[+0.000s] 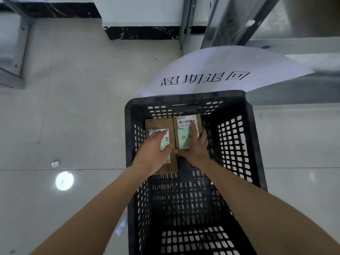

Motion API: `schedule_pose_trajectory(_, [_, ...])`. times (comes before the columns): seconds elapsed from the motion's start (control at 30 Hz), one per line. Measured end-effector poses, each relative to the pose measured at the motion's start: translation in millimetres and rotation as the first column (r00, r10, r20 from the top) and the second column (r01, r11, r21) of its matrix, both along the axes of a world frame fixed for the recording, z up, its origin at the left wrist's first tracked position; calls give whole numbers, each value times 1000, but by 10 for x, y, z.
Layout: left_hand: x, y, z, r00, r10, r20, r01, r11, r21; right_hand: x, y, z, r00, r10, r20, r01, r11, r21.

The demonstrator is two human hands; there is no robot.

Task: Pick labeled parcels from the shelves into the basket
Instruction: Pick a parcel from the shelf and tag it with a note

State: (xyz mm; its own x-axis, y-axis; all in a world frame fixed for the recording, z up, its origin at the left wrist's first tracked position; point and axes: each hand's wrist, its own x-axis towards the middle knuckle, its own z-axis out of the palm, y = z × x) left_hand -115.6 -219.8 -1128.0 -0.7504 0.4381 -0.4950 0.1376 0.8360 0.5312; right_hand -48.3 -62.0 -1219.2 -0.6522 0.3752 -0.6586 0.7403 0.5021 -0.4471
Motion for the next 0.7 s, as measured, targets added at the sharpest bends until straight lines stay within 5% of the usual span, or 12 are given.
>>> schedule_pose_trajectory(0.37, [165,-2,943,1000,-6,3,6,997,-78,252,145,1098,989,149,23,-150,987,61])
schedule_pose_trajectory(0.7, [350,237,3720,980,-129,-151,111,986,-121,592,651,4177,938,345,38,-345,913,219])
